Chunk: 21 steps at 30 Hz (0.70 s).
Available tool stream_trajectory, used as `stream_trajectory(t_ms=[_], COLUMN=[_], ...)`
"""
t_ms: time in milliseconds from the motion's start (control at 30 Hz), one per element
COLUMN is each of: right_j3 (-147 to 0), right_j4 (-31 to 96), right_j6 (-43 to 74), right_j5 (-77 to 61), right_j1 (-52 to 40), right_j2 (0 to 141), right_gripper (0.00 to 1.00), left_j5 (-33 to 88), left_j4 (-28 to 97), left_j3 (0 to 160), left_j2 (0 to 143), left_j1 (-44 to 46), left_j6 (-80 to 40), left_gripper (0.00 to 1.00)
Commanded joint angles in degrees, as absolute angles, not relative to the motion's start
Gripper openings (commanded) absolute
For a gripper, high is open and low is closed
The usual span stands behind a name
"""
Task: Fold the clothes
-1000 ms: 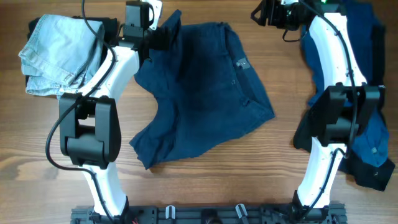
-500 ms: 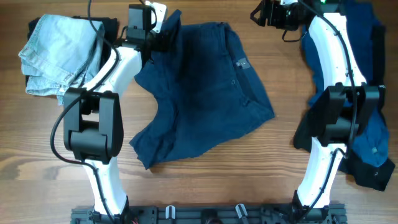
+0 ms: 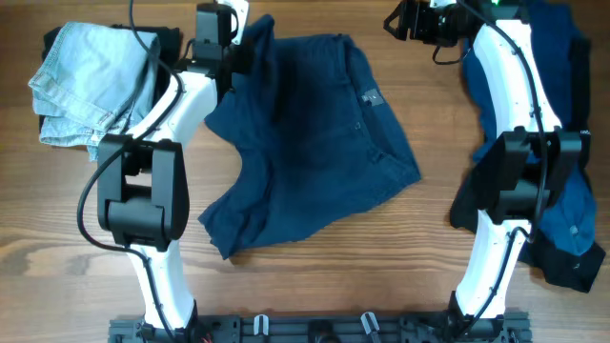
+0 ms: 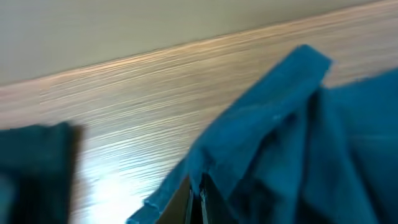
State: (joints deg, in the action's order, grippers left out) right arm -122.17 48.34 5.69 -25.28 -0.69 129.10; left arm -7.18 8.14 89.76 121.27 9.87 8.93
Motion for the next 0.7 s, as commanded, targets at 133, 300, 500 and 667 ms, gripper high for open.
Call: stream_trajectory(t_ms=[133,300,500,667], right_j3=[-122.21,-122.21,-122.21,-122.21], right_j4=[42.98,38.98,35.53,33.04], right_j6=[4.62,6.26,7.92,11.94], right_j5=[-22.98,-22.28,-22.24,-22.26], right_j1=[-4.69,-7.49,-10.22,-11.09], right_j2=[128.51,131.33,136.51,140.86], right_gripper=[0.85,0.85,0.75,0.68], left_j5=[-20.36,-20.43,-17.23,-13.21], left_j4=[13.17,21.04,28.53,30.98], left_j3=[93.43,93.43,93.43,93.43], left_j2=[115.66,115.07,114.93,114.96], left_j1=[5.8,5.06,4.47,4.49], left_j6=[-6.96,-15.9,-23.2,-23.2], left_gripper=[0.34,0.65,0.68,0.68])
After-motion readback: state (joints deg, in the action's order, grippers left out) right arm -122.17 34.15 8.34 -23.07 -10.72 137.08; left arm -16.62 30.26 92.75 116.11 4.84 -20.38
